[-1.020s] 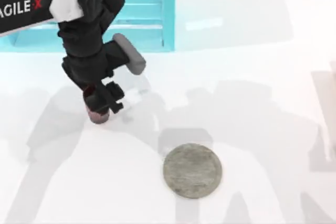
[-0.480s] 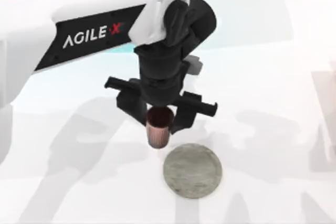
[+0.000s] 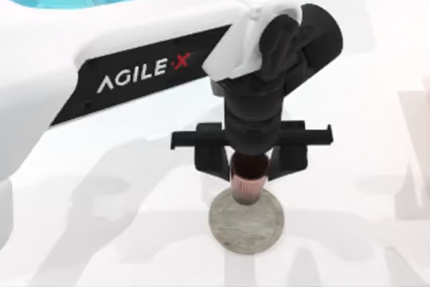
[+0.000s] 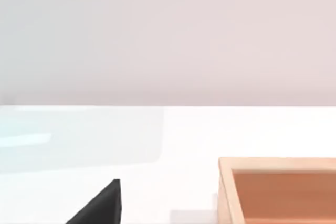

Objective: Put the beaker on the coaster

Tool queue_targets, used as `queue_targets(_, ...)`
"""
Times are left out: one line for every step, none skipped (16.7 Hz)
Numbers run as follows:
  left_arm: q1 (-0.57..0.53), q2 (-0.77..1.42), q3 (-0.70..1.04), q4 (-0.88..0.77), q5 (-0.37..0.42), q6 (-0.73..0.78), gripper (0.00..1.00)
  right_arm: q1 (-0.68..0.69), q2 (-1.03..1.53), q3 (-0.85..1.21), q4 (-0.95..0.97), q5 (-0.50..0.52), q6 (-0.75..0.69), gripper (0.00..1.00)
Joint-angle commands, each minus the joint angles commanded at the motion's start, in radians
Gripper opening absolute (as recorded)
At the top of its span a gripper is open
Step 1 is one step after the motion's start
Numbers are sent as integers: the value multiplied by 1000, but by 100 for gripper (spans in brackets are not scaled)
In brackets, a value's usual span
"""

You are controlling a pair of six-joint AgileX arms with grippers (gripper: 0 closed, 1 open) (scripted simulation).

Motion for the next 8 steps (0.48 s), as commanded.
queue_targets(-5, -3, 1, 0, 0, -14, 0, 0, 0, 0, 0, 0, 0, 100)
queue_targets(-7, -4, 1, 0, -1, -18, 0, 0, 0, 0, 0, 0, 0, 100)
queue_targets(-7, -4, 1, 0, -1, -18, 0, 0, 0, 0, 0, 0, 0, 100)
queue_targets(-7, -4, 1, 0, -1, -18, 0, 0, 0, 0, 0, 0, 0, 100)
queue_targets(-7, -4, 1, 0, -1, -18, 0, 0, 0, 0, 0, 0, 0, 100)
queue_targets(-2, 1, -1, 1, 0, -16, 0, 0, 0, 0, 0, 0, 0, 100)
queue_targets(-2, 2, -5, 4, 0, -15, 0, 0, 0, 0, 0, 0, 0, 100)
queue_targets(-1, 7, -18, 18, 0, -15, 0, 0, 0, 0, 0, 0, 0, 100)
